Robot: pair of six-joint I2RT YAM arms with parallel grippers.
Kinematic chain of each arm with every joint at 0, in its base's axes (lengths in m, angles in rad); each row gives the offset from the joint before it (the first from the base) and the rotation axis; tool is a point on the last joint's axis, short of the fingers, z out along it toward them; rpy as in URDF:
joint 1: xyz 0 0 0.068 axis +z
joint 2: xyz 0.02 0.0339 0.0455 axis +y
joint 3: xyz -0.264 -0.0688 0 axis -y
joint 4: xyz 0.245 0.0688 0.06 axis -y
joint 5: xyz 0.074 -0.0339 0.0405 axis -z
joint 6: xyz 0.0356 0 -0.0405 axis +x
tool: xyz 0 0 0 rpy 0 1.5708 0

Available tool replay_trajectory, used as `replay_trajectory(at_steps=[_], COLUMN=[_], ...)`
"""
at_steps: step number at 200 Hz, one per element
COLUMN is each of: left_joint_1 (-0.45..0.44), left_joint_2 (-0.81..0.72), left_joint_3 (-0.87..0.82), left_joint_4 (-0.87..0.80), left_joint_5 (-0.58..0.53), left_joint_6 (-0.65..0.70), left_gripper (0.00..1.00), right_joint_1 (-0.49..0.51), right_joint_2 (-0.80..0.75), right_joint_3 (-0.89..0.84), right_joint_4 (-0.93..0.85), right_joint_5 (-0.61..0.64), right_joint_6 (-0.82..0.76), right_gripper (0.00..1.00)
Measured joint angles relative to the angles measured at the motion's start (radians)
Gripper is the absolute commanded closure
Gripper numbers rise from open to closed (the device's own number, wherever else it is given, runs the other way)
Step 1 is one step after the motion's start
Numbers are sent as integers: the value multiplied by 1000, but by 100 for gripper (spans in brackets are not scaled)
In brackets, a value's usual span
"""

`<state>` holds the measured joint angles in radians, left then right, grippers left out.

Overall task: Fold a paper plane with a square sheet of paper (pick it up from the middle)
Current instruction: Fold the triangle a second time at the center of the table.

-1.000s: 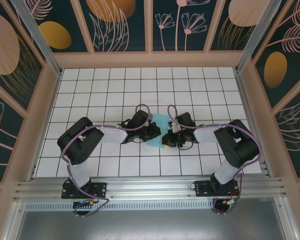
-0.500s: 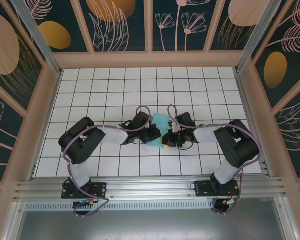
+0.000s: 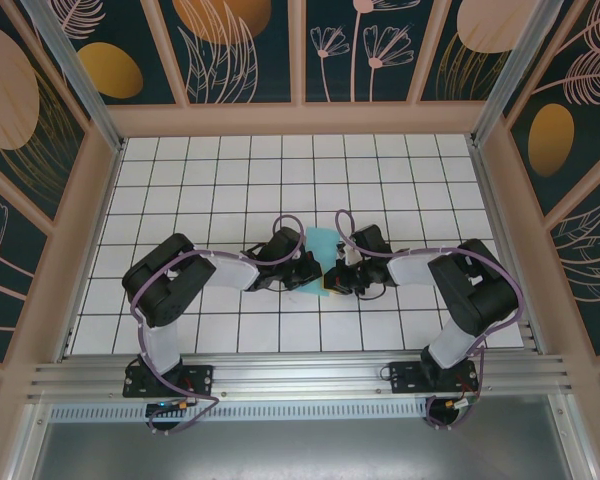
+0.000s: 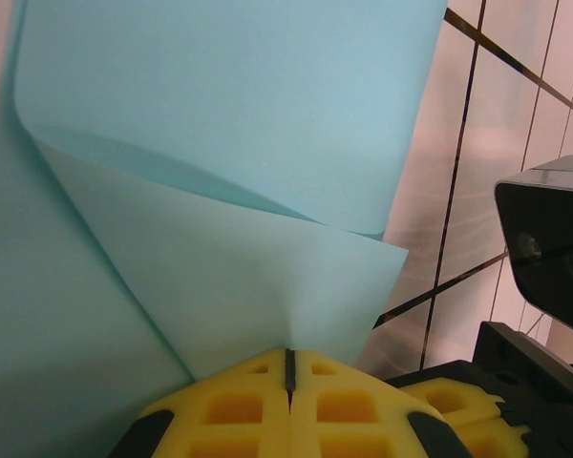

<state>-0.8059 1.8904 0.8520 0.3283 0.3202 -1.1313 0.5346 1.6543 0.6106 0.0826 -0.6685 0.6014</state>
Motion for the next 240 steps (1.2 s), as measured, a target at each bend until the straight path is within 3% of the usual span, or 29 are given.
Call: replay_trajectory(at_steps=[58, 240], left_joint_1=[3, 140], left_joint_2=[0, 15], left_joint_3=[16, 58], left_joint_4=[-30, -63], left_joint_5=[-11, -72], left_joint_6=[4, 57], left_gripper=[97, 94], right_joint_1=[0, 4], right_joint_2=[0, 2], right_joint_3=[0, 1], right_joint_4=[-1, 0], right_joint_5=[0, 0], right_joint_6=[-21, -45], right_gripper=[100, 100])
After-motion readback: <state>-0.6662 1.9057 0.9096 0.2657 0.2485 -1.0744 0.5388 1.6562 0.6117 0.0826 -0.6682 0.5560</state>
